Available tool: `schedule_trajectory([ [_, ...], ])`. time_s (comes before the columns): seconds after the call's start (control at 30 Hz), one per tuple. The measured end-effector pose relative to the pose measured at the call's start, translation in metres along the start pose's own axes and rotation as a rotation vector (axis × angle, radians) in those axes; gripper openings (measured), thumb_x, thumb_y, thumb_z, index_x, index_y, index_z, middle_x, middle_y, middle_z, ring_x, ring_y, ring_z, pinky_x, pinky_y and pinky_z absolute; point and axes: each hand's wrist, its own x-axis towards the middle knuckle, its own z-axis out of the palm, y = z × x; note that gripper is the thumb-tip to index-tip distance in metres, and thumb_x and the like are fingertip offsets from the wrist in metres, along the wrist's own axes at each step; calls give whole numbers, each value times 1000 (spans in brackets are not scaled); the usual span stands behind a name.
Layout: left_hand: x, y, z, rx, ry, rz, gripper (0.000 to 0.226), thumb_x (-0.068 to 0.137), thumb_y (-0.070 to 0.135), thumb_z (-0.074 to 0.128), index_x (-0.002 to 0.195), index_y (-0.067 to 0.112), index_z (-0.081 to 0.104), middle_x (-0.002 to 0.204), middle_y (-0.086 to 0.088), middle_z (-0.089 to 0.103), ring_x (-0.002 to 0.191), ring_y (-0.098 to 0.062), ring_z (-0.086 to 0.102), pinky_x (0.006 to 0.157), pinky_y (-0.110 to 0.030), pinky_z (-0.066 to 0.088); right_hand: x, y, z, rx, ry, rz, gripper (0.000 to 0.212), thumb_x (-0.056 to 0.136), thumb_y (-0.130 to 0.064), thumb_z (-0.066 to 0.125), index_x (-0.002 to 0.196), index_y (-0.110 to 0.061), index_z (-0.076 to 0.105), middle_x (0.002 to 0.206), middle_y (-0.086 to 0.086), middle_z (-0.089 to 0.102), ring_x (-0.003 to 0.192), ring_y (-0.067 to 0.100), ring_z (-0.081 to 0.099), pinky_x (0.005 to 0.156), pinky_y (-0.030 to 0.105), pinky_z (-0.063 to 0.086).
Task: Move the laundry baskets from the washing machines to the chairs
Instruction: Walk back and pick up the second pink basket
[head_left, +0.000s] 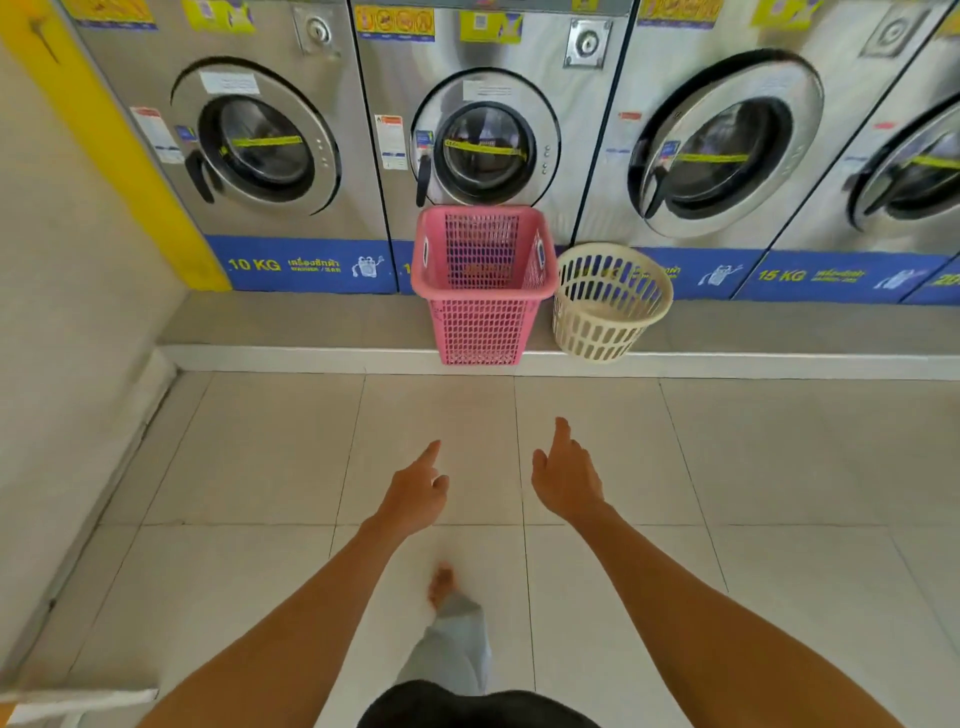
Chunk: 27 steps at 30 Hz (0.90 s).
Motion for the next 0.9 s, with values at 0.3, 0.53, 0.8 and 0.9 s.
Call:
schedule_trajectory([
  [0.3, 150, 40, -68, -13, -68, 34, 55, 100, 19, 40, 154, 25, 27, 84, -9, 66, 76, -9, 59, 80, -21, 47, 147, -42, -29, 0, 1, 56, 62, 104, -30, 44, 155, -10, 15, 133, 19, 58, 121, 37, 58, 93, 48, 52],
  [0.53, 247, 43, -108, 4, -57, -39, 55, 99, 17, 41, 152, 30, 32, 124, -20, 64, 90, -22, 66, 84, -28, 51, 254, -69, -23, -10, -79, 118, 61, 103, -31, 45, 154, -11, 18, 138, 19, 55, 126, 38, 54, 100, 53, 48],
  [0.8, 384, 42, -146, 30, -35, -159, 58, 94, 17, 41, 150, 31, 36, 136, -12, 58, 115, -32, 59, 96, -37, 50, 407, -78, -20, -52, -182, 132, 60, 102, -32, 47, 153, -9, 25, 142, 19, 52, 131, 38, 50, 103, 51, 45],
  [0.9, 430, 45, -160, 27, -35, -231, 57, 94, 22, 44, 150, 32, 35, 146, -6, 50, 118, -29, 58, 93, -31, 48, 461, -82, -30, -59, -235, 124, 62, 101, -28, 47, 154, -9, 22, 137, 19, 56, 125, 37, 55, 98, 49, 49],
])
